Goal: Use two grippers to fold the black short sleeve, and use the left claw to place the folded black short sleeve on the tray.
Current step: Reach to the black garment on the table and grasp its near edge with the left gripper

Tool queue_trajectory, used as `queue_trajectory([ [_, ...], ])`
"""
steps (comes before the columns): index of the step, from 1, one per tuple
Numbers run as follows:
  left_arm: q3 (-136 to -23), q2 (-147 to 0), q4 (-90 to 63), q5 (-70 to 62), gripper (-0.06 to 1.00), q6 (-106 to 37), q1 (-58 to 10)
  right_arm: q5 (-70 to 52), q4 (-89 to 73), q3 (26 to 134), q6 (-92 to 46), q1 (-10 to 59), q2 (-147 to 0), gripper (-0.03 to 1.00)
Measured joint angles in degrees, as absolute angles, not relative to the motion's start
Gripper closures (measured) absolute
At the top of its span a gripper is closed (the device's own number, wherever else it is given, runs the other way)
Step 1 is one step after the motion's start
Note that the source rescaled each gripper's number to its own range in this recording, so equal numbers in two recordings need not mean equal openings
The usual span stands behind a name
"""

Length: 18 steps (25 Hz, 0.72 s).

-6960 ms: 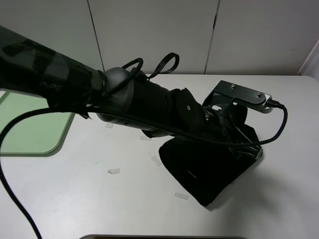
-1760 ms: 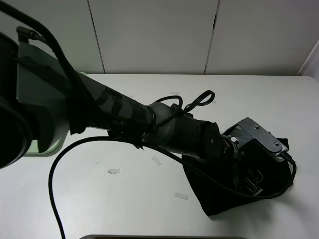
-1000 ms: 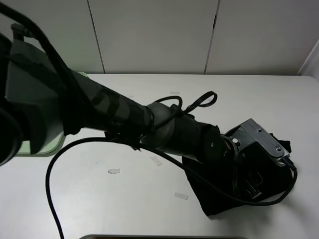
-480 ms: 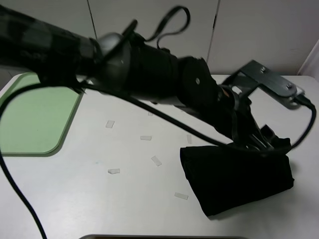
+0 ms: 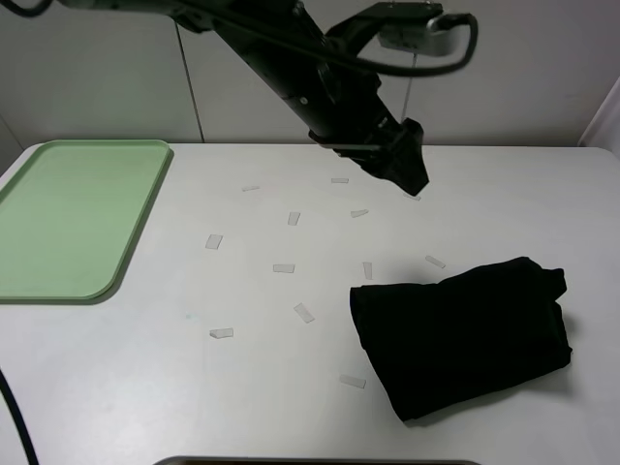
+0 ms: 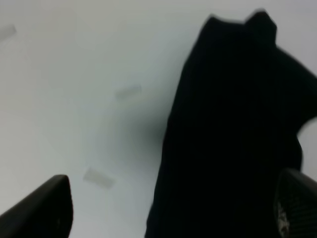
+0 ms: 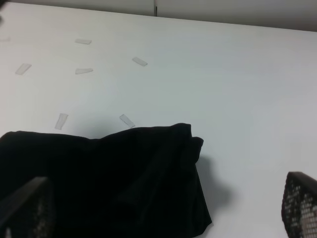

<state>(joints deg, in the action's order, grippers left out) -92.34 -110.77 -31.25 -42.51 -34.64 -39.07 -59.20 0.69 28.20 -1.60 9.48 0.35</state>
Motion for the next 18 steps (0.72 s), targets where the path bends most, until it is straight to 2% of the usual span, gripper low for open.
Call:
queue_trajectory([
  [9, -94.20, -114.99, -49.87, -58.27, 0.14, -47.62, -32.26, -59.20, 0.69, 28.20, -1.60, 9.48, 0.35, -0.03],
  [18, -94.20, -125.28, -54.25, -50.49, 0.14, -52.85, -32.08, -59.20, 0.69, 28.20, -1.60, 9.48, 0.35, -0.03],
])
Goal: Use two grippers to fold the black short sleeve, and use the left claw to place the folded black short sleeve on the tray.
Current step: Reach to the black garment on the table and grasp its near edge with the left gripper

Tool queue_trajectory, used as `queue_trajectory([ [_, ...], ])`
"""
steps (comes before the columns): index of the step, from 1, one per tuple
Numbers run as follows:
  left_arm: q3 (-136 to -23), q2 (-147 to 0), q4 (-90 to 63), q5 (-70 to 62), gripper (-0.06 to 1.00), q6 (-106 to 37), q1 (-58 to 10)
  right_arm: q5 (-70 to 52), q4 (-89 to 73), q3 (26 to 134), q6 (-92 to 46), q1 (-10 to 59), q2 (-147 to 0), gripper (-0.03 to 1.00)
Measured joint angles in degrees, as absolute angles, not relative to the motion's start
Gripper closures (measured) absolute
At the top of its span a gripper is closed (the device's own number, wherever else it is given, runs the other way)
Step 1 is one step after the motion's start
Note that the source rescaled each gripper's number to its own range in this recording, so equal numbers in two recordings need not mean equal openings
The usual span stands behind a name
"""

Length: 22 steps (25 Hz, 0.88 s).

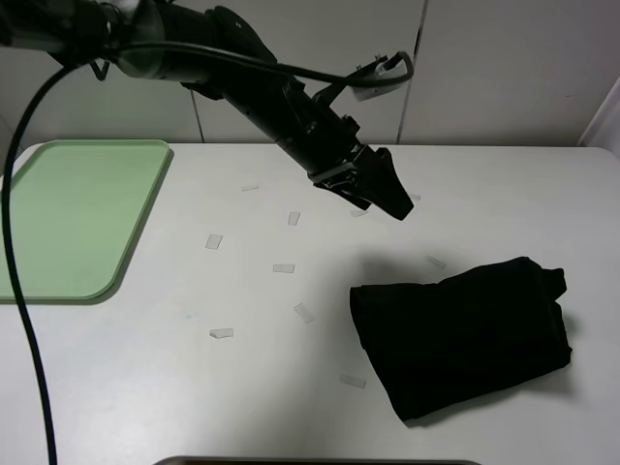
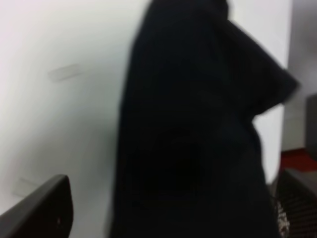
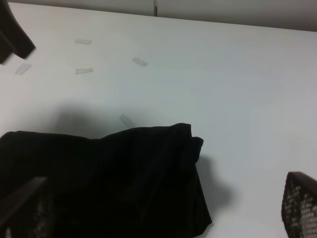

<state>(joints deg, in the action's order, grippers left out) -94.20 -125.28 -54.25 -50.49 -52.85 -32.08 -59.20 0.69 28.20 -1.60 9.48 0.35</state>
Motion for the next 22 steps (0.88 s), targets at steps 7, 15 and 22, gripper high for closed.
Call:
queue_trajectory([
  [7, -94.20, -130.78, -59.27, -48.92, 0.14, -55.45, -32.54, -59.20, 0.69, 28.20, -1.60, 9.48, 0.35, -0.03],
  [15, -94.92, -134.61, -62.35, -47.52, 0.14, -57.26, -35.05, -59.20, 0.69, 28.20, -1.60, 9.48, 0.35, -0.03],
  [22, -94.92, -136.81, -61.93, -49.48, 0.14, -57.26, -36.49, -59.20, 0.63, 28.20, -1.60, 9.48, 0.35, -0.03],
])
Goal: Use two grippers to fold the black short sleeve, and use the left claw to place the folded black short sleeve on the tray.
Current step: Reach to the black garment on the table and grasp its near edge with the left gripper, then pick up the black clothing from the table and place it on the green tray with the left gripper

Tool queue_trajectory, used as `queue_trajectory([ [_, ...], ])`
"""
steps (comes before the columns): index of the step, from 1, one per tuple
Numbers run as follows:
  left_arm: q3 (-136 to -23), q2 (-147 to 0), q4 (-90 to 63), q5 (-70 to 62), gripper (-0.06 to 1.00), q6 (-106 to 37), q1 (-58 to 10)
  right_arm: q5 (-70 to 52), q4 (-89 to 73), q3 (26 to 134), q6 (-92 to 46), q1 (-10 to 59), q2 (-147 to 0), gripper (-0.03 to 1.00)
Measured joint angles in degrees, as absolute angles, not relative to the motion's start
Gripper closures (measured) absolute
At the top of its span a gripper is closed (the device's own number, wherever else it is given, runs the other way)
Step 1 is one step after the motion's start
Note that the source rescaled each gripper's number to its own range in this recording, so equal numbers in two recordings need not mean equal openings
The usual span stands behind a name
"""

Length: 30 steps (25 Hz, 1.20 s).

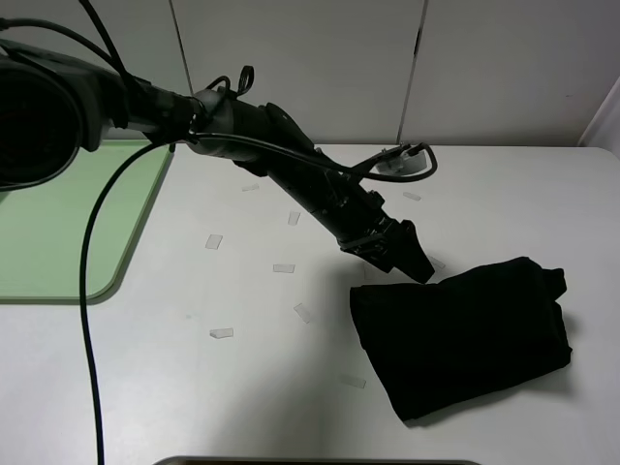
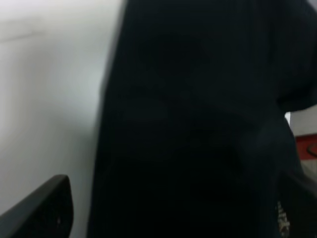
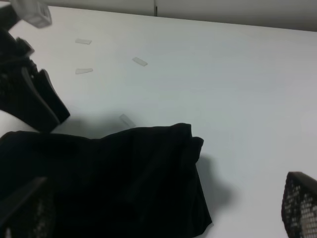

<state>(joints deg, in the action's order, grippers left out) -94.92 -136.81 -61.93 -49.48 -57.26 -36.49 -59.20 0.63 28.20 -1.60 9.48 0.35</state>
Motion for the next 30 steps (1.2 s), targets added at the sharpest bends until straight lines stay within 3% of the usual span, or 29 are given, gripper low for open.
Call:
queue_trajectory([
  [17, -95.20, -139.58, -61.95, -49.65, 0.14, -57.26, -41.89, -59.20, 0.63, 28.20, -1.60, 9.48, 0.35, -0.03],
  [23, -95.20, -139.58, -61.55, -49.23, 0.21, -57.26, -42.56, -59.20, 0.63, 28.20, -1.60, 9.48, 0.35, -0.03],
  [30, -95.97, -139.51, -60.30, -49.19, 0.22, -57.08, -42.46, -59.20, 0.63, 28.20, -1.60, 9.48, 0.35, -0.03],
])
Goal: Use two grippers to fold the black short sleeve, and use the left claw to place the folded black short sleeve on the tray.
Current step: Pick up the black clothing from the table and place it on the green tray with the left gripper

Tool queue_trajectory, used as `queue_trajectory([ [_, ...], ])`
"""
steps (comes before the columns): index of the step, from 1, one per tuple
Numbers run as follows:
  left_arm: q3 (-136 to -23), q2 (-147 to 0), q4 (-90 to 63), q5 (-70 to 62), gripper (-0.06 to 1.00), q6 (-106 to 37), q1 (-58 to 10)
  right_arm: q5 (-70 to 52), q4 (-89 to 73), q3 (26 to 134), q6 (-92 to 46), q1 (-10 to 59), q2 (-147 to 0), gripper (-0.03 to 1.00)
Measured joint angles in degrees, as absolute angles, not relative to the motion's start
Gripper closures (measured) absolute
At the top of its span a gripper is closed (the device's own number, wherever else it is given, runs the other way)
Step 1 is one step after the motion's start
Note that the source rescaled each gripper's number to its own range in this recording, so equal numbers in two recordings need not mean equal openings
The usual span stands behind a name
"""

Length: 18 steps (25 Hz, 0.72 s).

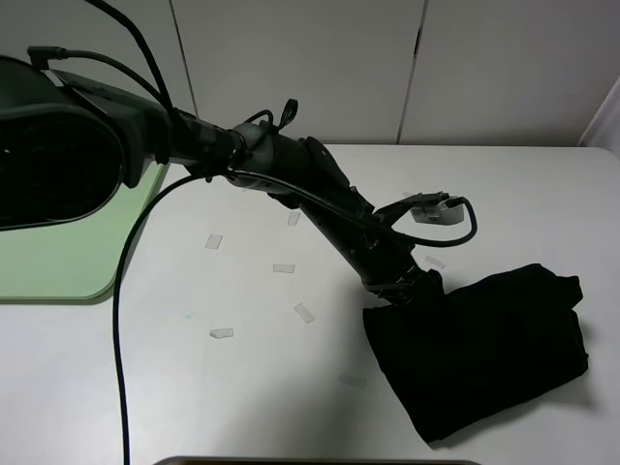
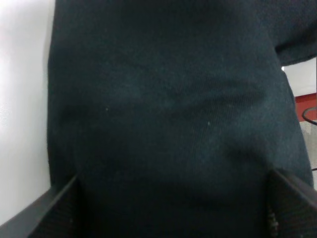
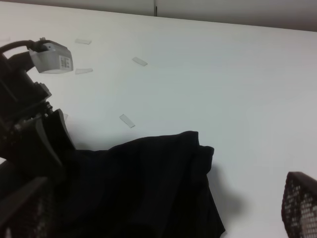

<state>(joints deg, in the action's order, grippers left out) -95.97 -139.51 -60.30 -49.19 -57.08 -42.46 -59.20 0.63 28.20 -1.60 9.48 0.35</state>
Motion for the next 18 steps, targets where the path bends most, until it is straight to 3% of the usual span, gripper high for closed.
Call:
queue_trajectory([
  [6, -96.55, -137.69, -57.07, -46.75, 0.10, -56.90, -41.05, -59.20, 0.63, 28.20, -1.60, 9.48, 0.35, -0.03],
  [18, -96.62, -138.61, -55.28, -42.95, 0.08, -56.85, -40.17, -59.20, 0.63, 28.20, -1.60, 9.48, 0.35, -0.03],
])
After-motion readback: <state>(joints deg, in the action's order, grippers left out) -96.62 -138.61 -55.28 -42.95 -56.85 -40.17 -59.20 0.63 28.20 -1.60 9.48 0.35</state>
